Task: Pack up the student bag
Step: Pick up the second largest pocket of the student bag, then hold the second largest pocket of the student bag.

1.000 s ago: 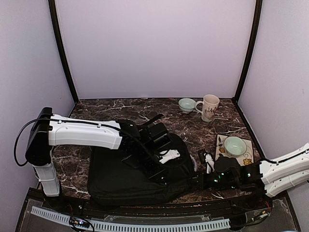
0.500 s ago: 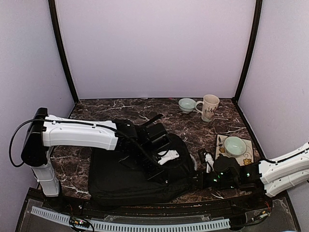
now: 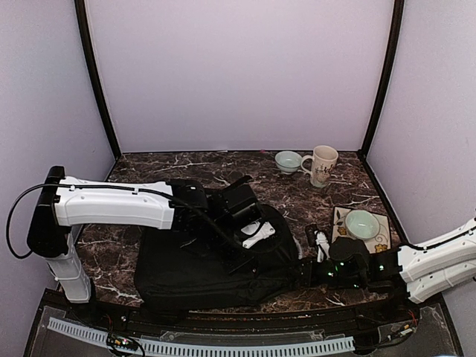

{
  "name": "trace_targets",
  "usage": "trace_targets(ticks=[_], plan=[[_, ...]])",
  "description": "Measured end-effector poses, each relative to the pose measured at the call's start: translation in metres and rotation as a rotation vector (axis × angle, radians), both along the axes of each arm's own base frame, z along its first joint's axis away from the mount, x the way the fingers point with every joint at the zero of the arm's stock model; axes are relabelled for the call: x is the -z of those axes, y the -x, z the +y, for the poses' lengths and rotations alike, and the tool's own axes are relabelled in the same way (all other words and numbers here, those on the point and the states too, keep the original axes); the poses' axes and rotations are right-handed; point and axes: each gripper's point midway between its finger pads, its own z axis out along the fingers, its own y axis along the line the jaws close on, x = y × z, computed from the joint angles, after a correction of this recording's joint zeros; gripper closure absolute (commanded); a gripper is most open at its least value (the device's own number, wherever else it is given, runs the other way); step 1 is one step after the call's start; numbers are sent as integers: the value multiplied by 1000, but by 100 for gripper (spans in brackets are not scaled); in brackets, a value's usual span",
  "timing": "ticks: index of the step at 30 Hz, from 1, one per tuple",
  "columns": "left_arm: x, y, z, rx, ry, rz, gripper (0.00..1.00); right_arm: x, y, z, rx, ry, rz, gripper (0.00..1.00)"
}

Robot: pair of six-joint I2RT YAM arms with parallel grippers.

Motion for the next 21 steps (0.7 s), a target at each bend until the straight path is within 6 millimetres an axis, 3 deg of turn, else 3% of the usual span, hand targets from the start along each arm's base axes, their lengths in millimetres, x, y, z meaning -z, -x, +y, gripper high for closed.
trace_targets(ticks=[14,16,20,21], plan=[[-47,-23,5,-56,-16,-87,100,-23,-18,17,38,-14,-55,100],[-53,-24,6,-63,-21,-110,100,-28,-21,18,45,-6,-62,82],[-57,-23,4,-65,-22,-132,100,-30,-24,11,54,70,-85,29],[-57,-23,4,-67,-21,-133,100,-30,-24,7,58,88,-91,21]])
